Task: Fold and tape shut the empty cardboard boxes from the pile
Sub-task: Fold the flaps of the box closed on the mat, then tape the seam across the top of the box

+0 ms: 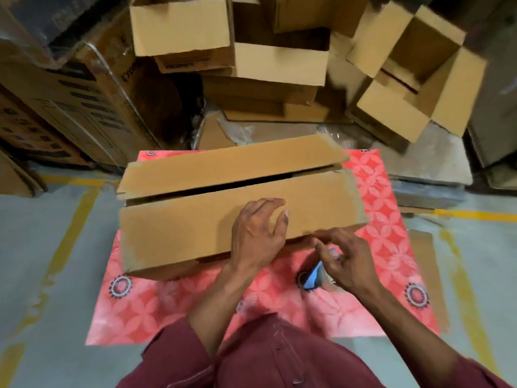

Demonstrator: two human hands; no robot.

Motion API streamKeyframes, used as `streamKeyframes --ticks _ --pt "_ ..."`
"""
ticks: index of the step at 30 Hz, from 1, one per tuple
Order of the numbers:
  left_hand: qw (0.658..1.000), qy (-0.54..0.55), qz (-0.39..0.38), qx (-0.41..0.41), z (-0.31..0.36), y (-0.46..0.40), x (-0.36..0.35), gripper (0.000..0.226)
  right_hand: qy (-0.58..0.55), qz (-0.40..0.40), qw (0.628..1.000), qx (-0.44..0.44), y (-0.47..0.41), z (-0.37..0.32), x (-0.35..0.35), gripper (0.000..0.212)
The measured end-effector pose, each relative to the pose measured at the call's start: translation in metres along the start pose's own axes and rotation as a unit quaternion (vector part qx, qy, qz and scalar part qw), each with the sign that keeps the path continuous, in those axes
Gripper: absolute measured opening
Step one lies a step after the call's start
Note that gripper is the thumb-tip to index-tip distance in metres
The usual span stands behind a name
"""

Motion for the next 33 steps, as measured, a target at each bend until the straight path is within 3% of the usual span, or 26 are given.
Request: streamKeyframes --ticks 3,4,6,10,15,21,23,26,30,33 --pt "0.998 0.051 -0.047 -0.002 0.022 0.008 -0.023 0.012 -0.001 -0.068 0.983 -0.173 0.024 0.065 0.014 0.007" --pt "0.995 0.062 -0.074 -0.003 0.030 0.013 -0.029 0.011 0.031 -0.085 0.974 -0.208 0.030 0.083 0.018 0.014" --pt "0.986 0.081 -0.146 0.030 0.042 0.028 -0.046 0.009 0.105 -0.103 0.962 -0.229 0.034 0.111 0.022 0.025" --pt "0.930 0.084 -0.295 0.202 0.040 0.071 -0.089 0.009 0.143 -0.163 0.949 -0.229 0.014 0.140 0.024 0.040" --pt "0.879 0.084 -0.171 0.437 0.027 0.120 -0.117 0.015 0.257 -0.273 0.922 -0.102 -0.017 0.136 0.009 0.056" --pt "0.817 0.102 -0.073 0.562 0.001 0.187 -0.128 0.026 0.366 -0.211 0.903 0.080 -0.026 0.134 -0.014 0.051" --pt "0.791 0.110 -0.052 0.599 0.006 0.200 -0.128 0.019 0.378 -0.201 0.896 0.119 -0.023 0.138 -0.023 0.042" --pt "0.734 0.161 -0.017 0.660 0.046 0.186 -0.123 0.016 0.378 -0.213 0.894 0.114 -0.021 0.141 -0.028 0.026" --pt "0.667 0.259 0.023 0.698 0.066 0.188 -0.131 0.012 0.339 -0.254 0.904 0.051 -0.021 0.140 -0.012 0.029" --pt "0.633 0.293 0.085 0.711 0.072 0.183 -0.134 0.017 0.253 -0.240 0.937 0.021 -0.012 0.135 0.012 0.033"
Point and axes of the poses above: each hand's wrist, its own y-axis away from the middle knuckle, its own x-axis out of the back of the hand, z = x × y, the point moved 1 cm from there along -y, towards the middle knuckle, and after that the axes turned 14 degrees about -x, right-handed, at the moved point
